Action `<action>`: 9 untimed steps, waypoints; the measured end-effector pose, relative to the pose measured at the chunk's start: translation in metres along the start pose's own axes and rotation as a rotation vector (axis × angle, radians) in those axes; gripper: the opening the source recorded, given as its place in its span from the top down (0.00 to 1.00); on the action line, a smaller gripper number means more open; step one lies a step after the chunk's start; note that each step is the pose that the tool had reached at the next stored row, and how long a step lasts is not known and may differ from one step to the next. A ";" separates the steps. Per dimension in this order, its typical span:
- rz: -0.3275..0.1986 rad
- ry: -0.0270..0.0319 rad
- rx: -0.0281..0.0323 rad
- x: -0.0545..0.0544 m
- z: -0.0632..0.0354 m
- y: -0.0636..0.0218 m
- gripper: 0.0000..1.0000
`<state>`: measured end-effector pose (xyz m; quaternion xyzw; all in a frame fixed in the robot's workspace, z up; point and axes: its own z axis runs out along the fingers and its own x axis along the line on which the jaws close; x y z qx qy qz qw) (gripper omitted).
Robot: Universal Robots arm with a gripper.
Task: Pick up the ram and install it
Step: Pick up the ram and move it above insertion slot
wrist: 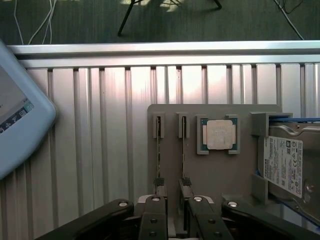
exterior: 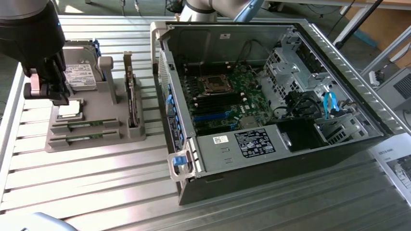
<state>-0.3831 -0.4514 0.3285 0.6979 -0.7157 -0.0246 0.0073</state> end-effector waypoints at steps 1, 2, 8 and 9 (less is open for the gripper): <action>0.000 0.0000 0.0000 0.000 0.0000 -0.0008 0.76; 0.000 0.0001 -0.0001 0.000 -0.0001 -0.0021 0.76; 0.000 0.0001 -0.0001 0.000 -0.0005 -0.0112 0.76; 0.000 0.0001 0.0000 0.000 -0.0006 -0.0128 0.76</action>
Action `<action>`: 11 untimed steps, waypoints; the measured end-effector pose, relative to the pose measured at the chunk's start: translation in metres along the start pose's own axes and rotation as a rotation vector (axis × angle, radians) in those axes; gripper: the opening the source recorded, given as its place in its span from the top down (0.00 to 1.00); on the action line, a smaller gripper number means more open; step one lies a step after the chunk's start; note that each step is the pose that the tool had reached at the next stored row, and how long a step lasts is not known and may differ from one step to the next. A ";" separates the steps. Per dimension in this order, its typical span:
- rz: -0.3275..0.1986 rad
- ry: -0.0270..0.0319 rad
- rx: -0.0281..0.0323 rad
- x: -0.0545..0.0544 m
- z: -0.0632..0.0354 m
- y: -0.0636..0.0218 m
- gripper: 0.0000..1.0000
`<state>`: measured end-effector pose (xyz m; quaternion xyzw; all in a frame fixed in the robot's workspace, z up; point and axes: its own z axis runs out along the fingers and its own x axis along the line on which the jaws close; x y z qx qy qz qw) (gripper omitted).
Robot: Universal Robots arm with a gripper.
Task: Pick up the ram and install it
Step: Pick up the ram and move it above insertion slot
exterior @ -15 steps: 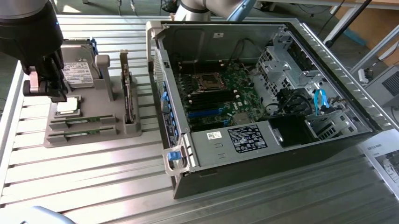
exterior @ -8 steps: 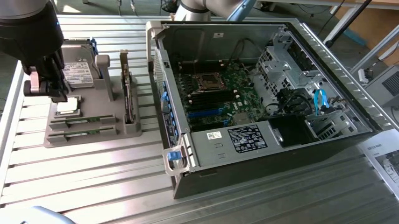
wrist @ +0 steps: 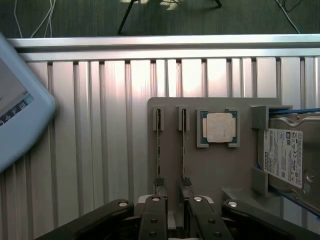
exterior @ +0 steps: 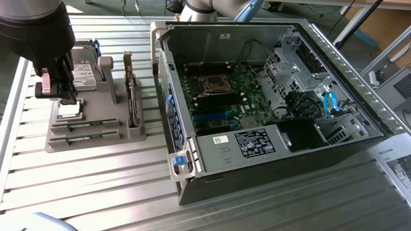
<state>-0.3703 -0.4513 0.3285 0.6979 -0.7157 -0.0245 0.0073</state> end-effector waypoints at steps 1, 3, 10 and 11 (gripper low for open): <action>0.000 0.0000 -0.0001 0.000 -0.0001 -0.0019 0.76; 0.000 0.0000 0.0000 0.000 -0.0002 -0.0052 0.76; 0.000 0.0000 -0.0001 0.000 -0.0002 -0.0065 0.76; 0.000 0.0000 0.0000 0.000 0.0002 -0.0065 0.76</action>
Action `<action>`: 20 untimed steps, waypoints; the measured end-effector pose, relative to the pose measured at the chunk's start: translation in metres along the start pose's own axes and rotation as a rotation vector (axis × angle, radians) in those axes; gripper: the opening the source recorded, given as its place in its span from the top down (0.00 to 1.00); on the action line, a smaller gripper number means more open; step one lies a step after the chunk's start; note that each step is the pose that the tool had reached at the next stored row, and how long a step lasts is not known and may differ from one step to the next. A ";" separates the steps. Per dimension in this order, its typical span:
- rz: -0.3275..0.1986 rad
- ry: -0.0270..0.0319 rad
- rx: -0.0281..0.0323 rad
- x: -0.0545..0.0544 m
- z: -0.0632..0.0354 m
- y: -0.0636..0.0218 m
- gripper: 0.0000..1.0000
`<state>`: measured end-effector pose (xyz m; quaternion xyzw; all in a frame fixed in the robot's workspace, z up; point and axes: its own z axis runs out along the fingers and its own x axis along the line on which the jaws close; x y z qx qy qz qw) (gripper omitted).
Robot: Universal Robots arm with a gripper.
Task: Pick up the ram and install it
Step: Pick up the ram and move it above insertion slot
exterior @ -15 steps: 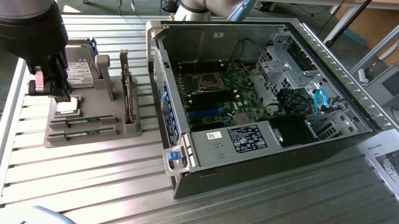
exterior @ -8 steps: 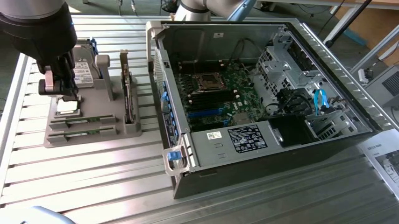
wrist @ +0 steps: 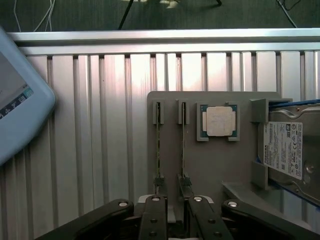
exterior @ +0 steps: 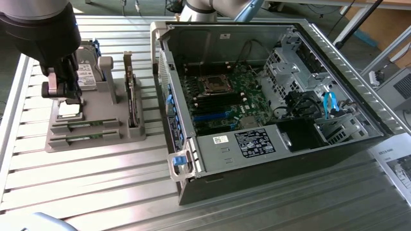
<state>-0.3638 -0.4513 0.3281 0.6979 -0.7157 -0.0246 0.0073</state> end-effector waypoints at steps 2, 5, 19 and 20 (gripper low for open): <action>0.000 0.0000 0.0001 0.000 0.0008 0.0000 0.76; 0.000 -0.0001 0.0009 0.000 0.0028 -0.0001 0.76; 0.000 -0.0003 0.0109 0.000 0.0155 -0.0007 0.76; 0.000 -0.0004 0.0120 0.000 0.0167 -0.0007 0.76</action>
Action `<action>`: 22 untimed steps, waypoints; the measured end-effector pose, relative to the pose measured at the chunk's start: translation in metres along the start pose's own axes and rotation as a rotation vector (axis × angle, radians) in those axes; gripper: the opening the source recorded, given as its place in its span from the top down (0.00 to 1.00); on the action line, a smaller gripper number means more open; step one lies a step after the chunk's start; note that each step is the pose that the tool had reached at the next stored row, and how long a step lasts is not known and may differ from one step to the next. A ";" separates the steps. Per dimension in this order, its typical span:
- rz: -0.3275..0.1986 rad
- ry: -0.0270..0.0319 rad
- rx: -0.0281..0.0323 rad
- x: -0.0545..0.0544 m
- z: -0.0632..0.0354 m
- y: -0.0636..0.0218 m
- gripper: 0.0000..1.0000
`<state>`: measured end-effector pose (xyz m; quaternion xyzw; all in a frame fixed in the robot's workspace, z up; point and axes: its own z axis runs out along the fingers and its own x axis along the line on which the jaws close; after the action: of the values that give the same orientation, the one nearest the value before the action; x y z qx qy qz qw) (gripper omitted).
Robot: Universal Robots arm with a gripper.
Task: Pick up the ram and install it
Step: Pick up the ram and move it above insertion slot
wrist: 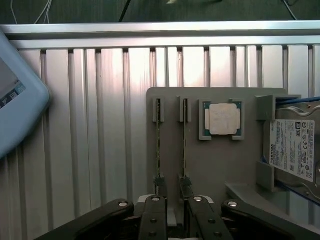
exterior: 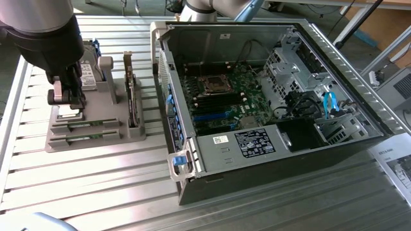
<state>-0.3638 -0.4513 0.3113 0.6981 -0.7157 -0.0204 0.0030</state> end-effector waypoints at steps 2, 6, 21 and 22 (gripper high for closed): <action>0.000 0.0000 0.0021 0.000 0.0026 -0.0001 0.76; 0.000 0.0000 0.0058 0.000 0.0081 -0.0003 0.76; 0.000 -0.0003 0.0149 0.001 0.0321 -0.0011 0.76; 0.000 -0.0003 0.0153 0.001 0.0339 -0.0011 0.76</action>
<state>-0.3638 -0.4513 0.2774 0.6982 -0.7157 -0.0150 -0.0025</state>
